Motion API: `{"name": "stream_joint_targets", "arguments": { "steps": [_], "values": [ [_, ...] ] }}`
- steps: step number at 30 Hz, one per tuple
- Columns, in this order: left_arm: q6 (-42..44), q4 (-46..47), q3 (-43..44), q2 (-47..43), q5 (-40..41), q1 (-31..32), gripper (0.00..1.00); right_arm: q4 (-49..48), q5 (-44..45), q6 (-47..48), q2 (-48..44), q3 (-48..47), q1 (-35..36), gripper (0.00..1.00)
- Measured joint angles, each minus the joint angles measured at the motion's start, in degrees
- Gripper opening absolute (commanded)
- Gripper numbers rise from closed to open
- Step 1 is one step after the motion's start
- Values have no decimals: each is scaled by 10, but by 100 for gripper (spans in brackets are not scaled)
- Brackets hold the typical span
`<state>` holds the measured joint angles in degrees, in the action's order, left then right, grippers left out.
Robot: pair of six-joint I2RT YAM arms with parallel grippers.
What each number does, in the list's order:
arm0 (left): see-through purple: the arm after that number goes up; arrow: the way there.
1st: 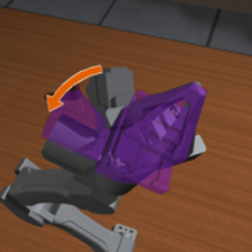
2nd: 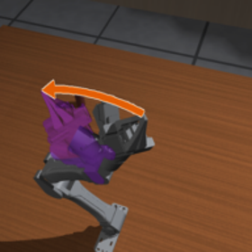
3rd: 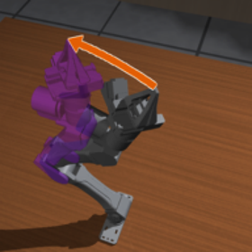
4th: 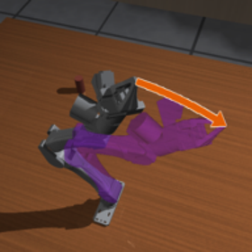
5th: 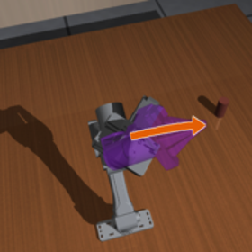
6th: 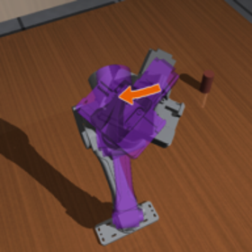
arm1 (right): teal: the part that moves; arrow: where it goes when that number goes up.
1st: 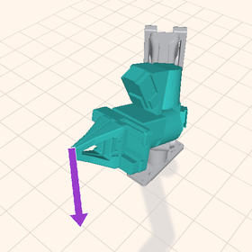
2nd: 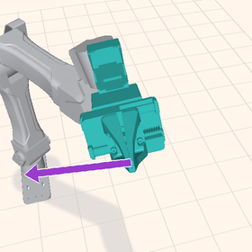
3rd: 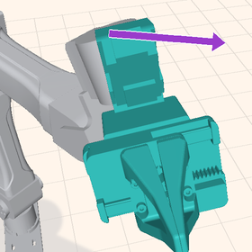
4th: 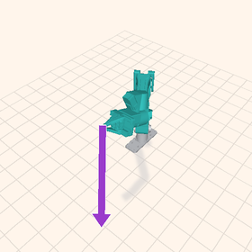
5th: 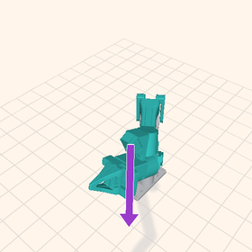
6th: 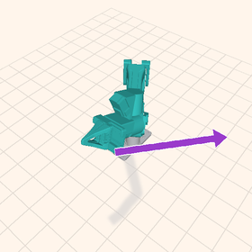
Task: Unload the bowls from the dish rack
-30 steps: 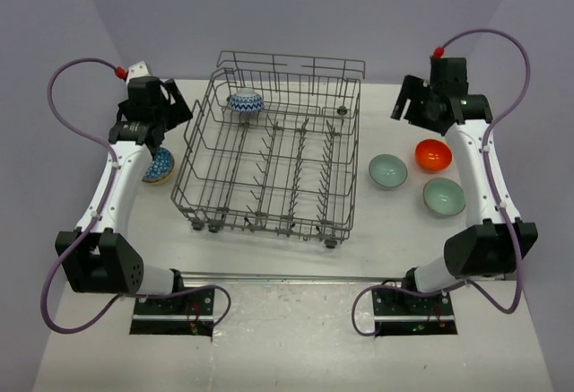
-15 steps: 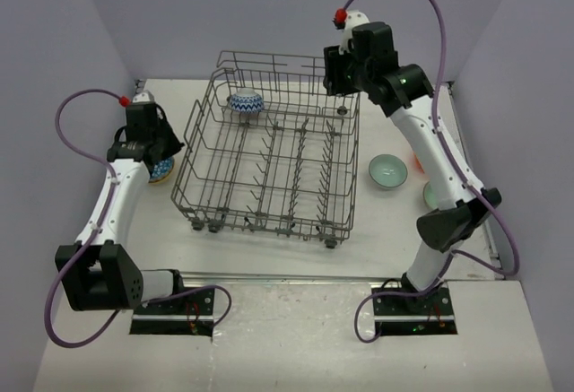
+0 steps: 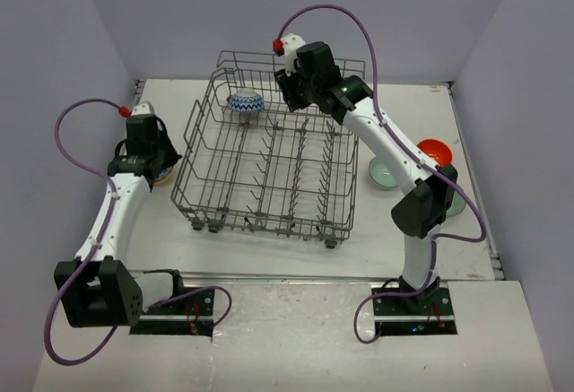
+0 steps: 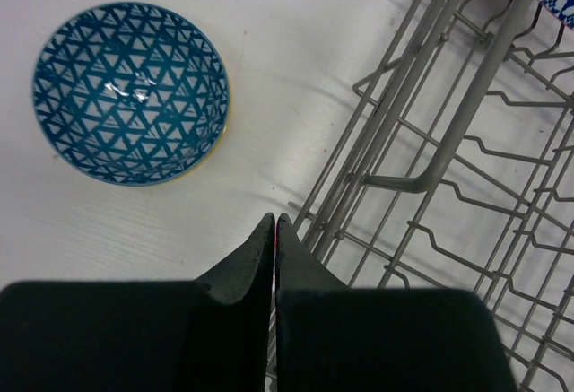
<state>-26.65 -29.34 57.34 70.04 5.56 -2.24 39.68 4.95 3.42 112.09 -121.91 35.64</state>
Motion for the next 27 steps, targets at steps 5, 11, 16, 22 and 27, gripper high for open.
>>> {"name": "stream_joint_targets", "arguments": {
  "steps": [5, 11, 16, 22, 27],
  "values": [
    [25, 18, -2, -34, 38, 0, 0, -21, -12, 3, 18, 0, -1, 46],
    [28, 32, -45, -31, 51, 0, 0, -25, -31, 14, 83, -73, 1, 51],
    [28, 40, -89, -14, 53, 0, 0, -47, -35, 45, 142, -113, 3, 64],
    [28, 69, -108, -10, 42, -4, 0, -82, -35, 96, 173, -113, 14, 76],
    [22, 89, -127, -11, 17, -4, 0, -114, -33, 137, 181, -111, 36, 79]
  ]
}}
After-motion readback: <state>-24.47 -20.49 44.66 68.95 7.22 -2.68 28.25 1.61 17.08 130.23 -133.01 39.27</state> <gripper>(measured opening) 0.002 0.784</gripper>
